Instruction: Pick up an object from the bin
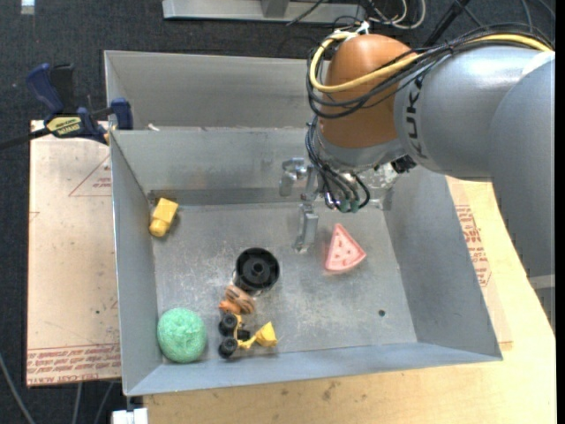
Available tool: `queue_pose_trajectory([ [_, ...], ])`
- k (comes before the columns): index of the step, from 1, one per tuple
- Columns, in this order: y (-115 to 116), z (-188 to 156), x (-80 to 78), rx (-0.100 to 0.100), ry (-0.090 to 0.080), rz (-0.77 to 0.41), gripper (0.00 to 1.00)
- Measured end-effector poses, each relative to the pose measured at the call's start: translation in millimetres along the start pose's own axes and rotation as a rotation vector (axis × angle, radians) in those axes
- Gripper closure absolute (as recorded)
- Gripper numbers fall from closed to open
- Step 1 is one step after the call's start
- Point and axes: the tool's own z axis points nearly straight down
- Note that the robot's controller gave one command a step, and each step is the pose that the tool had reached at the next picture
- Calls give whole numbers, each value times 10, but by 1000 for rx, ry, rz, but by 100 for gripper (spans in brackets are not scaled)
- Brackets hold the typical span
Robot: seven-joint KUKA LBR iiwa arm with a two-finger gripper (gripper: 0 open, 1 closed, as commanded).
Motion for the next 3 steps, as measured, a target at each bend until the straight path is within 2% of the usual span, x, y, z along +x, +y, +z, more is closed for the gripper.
queue_pose_trajectory([
  [1,-2,-53,-14,0,-8,1,0],
  [2,361,450,220,2,-15,-245,0],
  [3,557,498,458,0,-3,-325,0],
])
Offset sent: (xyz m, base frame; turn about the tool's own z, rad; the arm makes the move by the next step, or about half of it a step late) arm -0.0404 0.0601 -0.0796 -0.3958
